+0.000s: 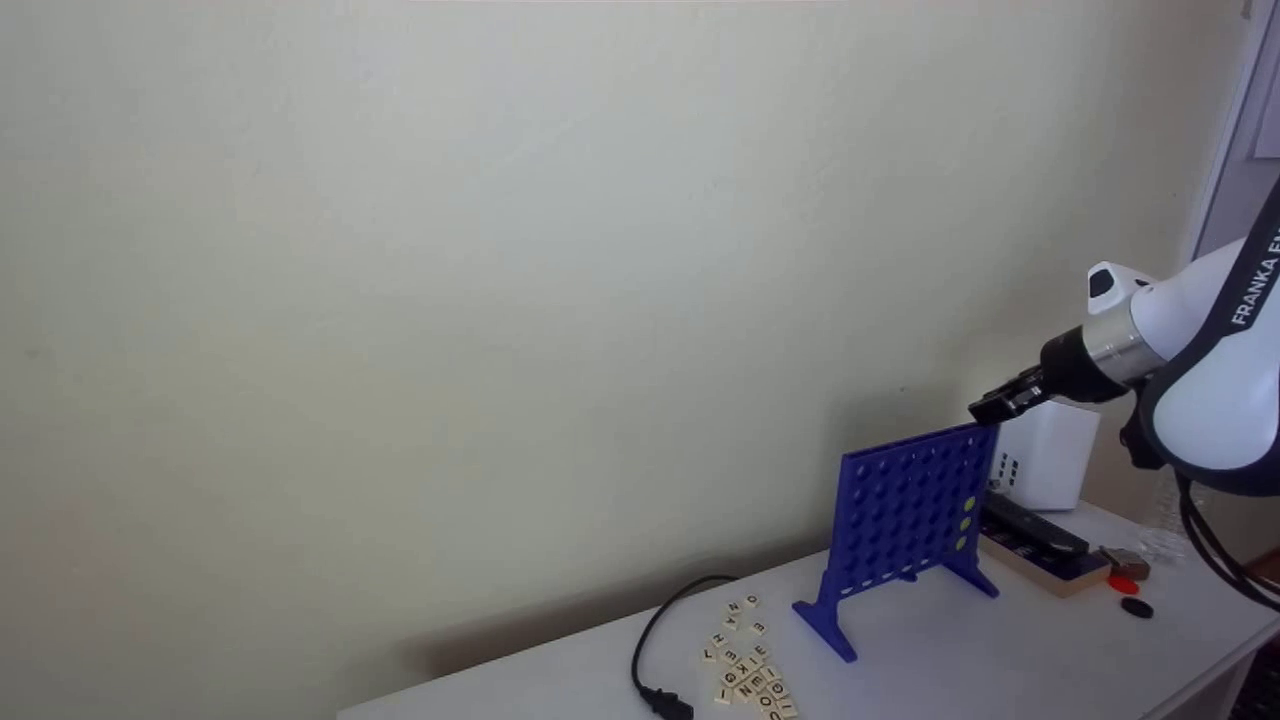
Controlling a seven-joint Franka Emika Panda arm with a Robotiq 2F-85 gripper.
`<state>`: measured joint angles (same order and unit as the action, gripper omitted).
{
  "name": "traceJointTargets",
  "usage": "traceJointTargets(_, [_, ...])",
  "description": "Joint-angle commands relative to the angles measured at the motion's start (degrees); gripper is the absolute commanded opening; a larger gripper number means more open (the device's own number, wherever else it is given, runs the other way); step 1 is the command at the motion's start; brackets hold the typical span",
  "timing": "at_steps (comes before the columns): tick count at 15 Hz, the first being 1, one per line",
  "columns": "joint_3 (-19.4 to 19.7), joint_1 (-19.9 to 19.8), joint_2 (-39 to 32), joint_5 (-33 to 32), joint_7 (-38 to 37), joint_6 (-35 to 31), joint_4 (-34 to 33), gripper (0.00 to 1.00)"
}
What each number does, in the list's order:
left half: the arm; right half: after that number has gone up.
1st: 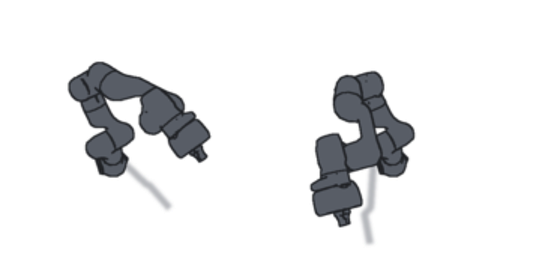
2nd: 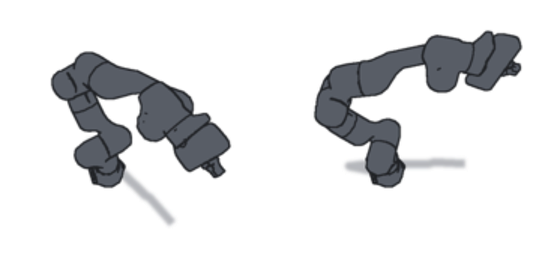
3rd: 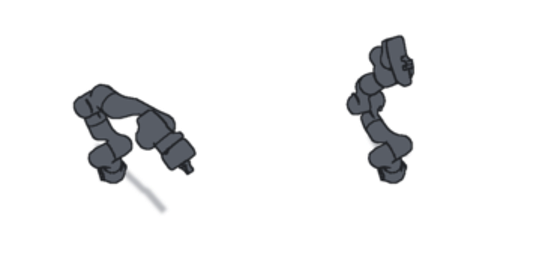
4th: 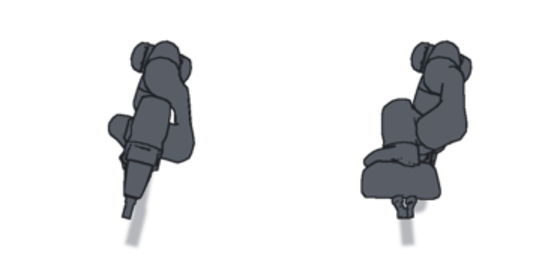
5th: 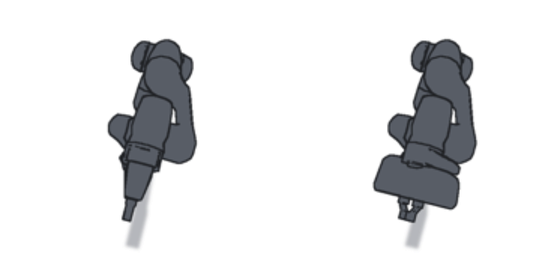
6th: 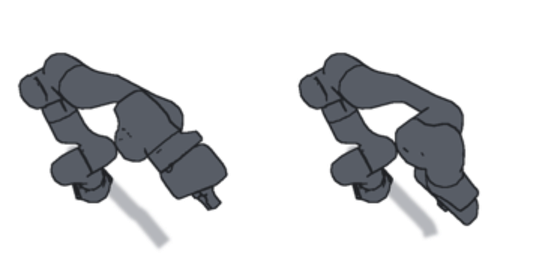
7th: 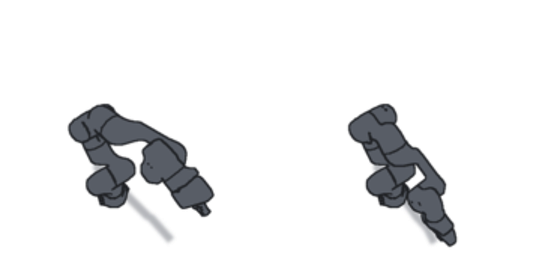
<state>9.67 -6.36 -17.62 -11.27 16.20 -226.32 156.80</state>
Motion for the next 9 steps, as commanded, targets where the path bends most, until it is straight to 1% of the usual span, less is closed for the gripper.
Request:
traceJointTargets(1, [-0.6,-1.9,-1.7,-3.2,-1.3,-2.7,-1.0,0.13])
traceJointTargets(9, [-0.5,-4.2,-3.1,-7.3,-2.6,-5.7,-1.3,0.13])
